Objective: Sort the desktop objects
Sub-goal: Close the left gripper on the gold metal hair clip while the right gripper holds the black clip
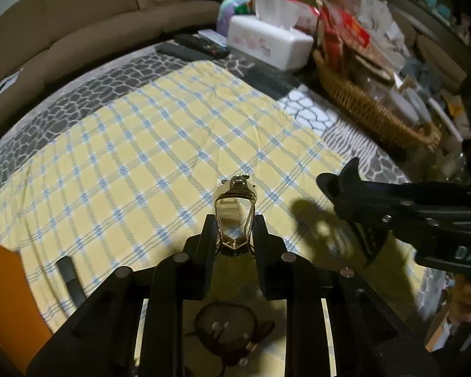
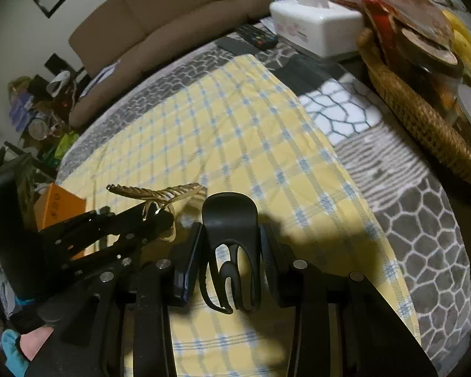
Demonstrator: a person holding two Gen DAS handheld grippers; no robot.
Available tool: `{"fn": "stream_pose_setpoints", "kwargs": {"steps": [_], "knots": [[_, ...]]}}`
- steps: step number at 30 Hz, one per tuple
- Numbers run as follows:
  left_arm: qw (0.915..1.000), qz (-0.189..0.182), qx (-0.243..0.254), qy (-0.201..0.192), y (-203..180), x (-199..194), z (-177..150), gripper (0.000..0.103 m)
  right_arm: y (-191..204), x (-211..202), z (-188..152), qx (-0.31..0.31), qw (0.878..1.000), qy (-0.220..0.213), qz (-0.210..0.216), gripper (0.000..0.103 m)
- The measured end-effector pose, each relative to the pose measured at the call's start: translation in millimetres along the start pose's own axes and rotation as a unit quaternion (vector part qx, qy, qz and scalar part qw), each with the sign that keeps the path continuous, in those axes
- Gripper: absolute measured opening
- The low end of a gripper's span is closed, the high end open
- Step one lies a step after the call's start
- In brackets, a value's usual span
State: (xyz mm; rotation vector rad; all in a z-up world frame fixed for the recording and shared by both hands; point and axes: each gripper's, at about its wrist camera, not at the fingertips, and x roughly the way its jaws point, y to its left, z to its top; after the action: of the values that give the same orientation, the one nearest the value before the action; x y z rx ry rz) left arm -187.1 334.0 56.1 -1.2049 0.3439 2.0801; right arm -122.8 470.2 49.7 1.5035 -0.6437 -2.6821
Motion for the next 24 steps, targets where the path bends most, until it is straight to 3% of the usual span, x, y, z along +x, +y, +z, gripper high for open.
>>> {"fn": "stream_pose_setpoints", "kwargs": {"steps": [9, 16, 24], "knots": [[0.9985, 0.009, -0.030, -0.045, 27, -79, -13, 0.021, 55, -17, 5, -0.027, 0.999, -0.019, 0.038, 0.036], [0.9938, 0.038, -0.076, -0.071, 72, -147, -46, 0.021, 131, -26, -2, -0.083, 0.994, -0.029, 0.070, 0.036], [0.9866, 0.074, -0.119, -0.083, 126, -198, -90, 0.021, 204, -21, -16, -0.121, 0.987, -0.021, 0.104, 0.036]]}}
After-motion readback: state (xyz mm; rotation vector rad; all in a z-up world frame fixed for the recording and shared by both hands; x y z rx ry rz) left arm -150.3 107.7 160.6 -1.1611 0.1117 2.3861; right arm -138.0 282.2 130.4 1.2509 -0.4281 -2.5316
